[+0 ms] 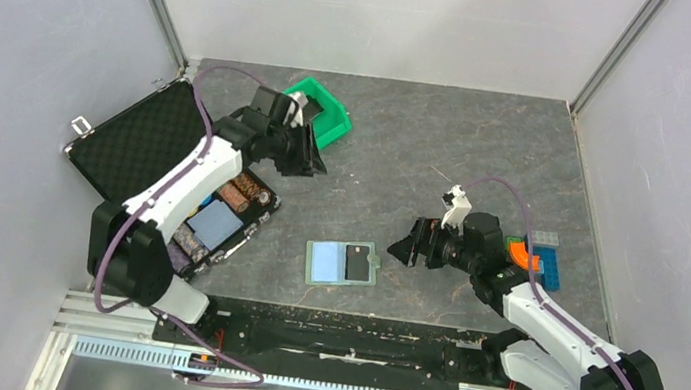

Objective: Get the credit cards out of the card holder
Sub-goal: Remove the credit card from the card holder.

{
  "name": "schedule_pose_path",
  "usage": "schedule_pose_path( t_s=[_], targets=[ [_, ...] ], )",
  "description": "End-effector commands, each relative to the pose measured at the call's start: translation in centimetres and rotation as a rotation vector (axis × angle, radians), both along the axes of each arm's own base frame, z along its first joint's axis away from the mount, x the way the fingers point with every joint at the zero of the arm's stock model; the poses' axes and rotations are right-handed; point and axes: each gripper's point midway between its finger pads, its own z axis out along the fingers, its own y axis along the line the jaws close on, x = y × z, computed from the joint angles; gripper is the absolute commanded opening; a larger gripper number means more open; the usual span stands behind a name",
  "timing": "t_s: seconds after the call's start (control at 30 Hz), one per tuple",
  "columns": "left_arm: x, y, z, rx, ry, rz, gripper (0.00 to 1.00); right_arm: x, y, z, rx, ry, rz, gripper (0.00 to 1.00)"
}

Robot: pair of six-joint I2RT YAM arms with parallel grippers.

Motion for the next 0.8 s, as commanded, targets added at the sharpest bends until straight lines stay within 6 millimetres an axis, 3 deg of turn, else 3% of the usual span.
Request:
schedule_pose_path(
  t_s=[0.0, 0.23, 0.5, 0.77],
  targets=[
    [-4.5, -1.1, 1.1, -0.028, -0.083, -0.121, 0.45, -0.6, -0.6, -1.0, -0.018, -0.005, -0.039, 0.91],
    [-10.2, -2.7, -3.0, -0.175, -0.024, -0.162, 0.44, -1.8, -1.0, -3.2, -0.054, 0.014, -0.076, 0.84],
    [-14.5, -3.2, -7.9, -0.295, 0.049, -0.179, 0.43, -3.8, 4.2, -0.8, 0.003, -0.061, 0.061, 0.7],
    [-16.0, -3.2, -10.1, -0.324, 0.078, -0.184, 0.42, -4.0, 7.5, 0.5, 0.085, -0.043, 0.111, 0.56]
  ],
)
